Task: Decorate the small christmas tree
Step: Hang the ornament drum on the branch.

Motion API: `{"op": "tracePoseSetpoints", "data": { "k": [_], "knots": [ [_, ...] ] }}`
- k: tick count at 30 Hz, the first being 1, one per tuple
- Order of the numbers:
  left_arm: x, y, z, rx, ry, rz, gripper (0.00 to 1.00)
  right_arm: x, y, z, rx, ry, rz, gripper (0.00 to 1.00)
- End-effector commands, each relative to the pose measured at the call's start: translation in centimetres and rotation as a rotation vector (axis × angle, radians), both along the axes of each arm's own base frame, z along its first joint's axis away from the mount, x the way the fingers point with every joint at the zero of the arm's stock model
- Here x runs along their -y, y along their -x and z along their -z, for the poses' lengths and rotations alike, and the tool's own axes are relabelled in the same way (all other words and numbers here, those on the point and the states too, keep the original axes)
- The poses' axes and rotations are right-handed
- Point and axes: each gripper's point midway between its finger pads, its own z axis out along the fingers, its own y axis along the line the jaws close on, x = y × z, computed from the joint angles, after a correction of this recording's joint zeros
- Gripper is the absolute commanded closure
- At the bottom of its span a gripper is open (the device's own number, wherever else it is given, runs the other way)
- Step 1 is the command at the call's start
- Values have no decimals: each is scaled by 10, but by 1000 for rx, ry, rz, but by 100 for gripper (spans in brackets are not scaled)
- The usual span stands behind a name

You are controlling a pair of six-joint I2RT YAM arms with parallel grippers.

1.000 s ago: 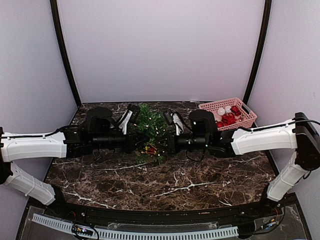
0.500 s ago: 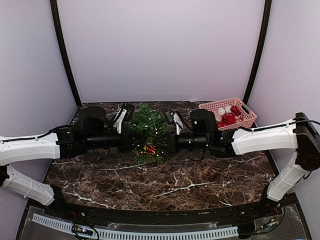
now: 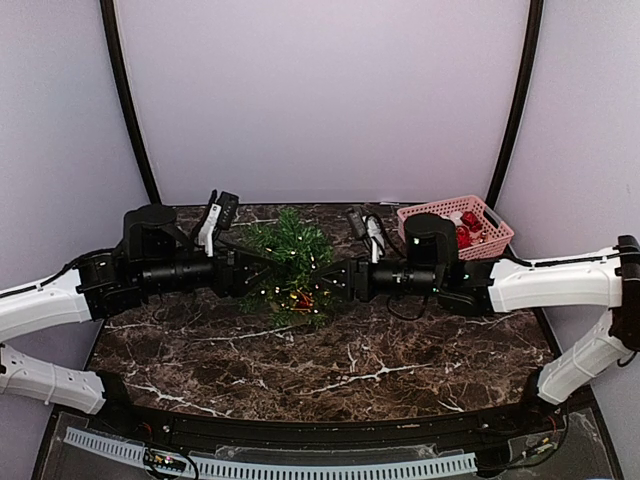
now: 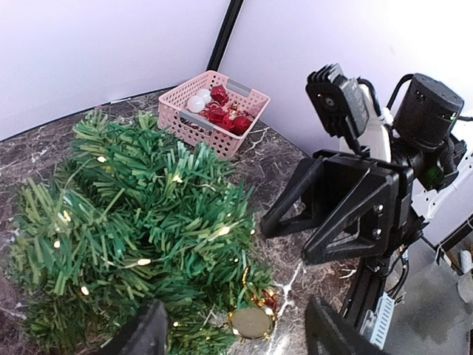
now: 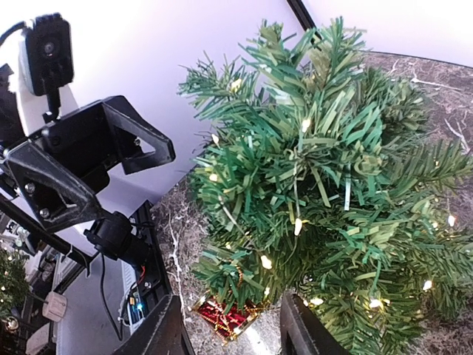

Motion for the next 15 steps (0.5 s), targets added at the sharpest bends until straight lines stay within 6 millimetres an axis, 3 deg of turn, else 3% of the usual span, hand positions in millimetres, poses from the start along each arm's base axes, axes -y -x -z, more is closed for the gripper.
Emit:
{"op": "tracePoseSetpoints", "data": {
  "k": [1,4,5,6,7,10,15],
  "knots": [
    [-16,0,-14,-21,-3,-37,27,16,-2,-25,67,-32,44,49],
    [-27,-4,-21,-45,-49,-71,16,30,-3,-37,115,-10,84,42],
    [-31,-8,-34,-34,-41,-85,14,36,-4,-41,133,0,109,37],
    [-35,-7,-28,-58,-73,-83,12,44,-7,-46,153,11,139,33],
    [-41,-14,-41,-52,-65,-105,11,54,-9,-55,174,17,175,28],
    [-56,-27,-41,-106,-100,-127,10,82,-28,-63,201,107,317,18],
    [-102,-70,-34,-143,-101,-244,9,137,-76,-61,194,294,546,11]
  ]
}}
